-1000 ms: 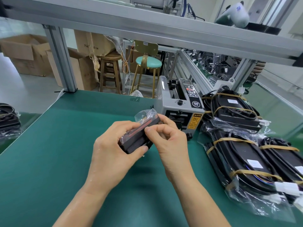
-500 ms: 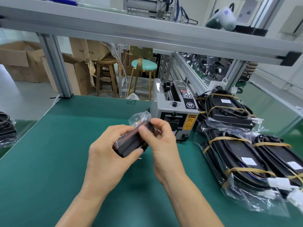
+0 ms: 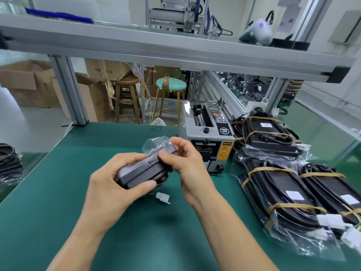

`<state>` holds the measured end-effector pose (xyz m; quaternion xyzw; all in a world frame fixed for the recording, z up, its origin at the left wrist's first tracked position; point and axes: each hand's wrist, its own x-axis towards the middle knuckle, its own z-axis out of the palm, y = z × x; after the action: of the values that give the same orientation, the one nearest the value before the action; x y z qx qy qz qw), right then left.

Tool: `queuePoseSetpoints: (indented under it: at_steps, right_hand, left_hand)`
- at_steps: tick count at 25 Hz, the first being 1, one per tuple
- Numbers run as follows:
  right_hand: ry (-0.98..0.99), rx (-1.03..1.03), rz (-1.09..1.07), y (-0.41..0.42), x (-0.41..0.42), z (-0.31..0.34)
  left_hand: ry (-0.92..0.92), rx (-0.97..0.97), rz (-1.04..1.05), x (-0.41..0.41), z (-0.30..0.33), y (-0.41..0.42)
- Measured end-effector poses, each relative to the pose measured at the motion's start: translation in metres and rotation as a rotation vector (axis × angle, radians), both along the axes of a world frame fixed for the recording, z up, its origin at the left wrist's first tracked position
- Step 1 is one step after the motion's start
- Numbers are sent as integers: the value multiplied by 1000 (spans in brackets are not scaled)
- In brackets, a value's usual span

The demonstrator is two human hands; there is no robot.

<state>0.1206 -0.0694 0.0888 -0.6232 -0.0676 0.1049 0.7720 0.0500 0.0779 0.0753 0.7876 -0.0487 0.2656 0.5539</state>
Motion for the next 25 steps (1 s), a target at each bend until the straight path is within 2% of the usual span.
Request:
queuePoseSetpoints:
  at_steps: [2, 3, 4, 6, 8, 10, 11, 14, 15, 16, 19, 25]
  right_hand:
    - [1, -32, -56, -9, 4, -1]
    - [-20, -45, -47, -17, 6, -3]
    - [-58, -83, 21, -27, 6, -7]
    - [-157, -304, 253, -43, 1, -16]
    - [-228, -485, 384, -49, -5, -21]
    - [-249, -562, 321, -52, -8, -19]
    - [-266, -607, 270, -53, -9, -16]
    - [-427, -928, 116, -58, -6, -13]
    - [-488, -1025, 87, -57, -6, -12]
    - [-523, -1075, 81, -54, -7, -13]
    - [-548, -1084, 117, -47, -9, -16]
    - [-639, -1143, 237, -45, -9, -24]
  left_hand:
    - [1, -31, -23, 2, -2, 7]
    - [-3, -123, -21, 3, -5, 11]
    - [-9, -274, -37, 3, -10, 16]
    - [-25, -600, -142, 3, -22, 19]
    - [13, -756, -273, 1, -35, 16]
    - [118, -760, -344, -1, -41, 14]
    - [157, -691, -319, -2, -41, 16]
    - [126, -230, -103, -7, -33, 26]
    - [88, -97, -102, -7, -30, 24]
    - [74, -44, -137, -7, -29, 21]
    - [135, -220, -230, -5, -29, 10]
    - [319, -490, -183, 13, -33, 25]
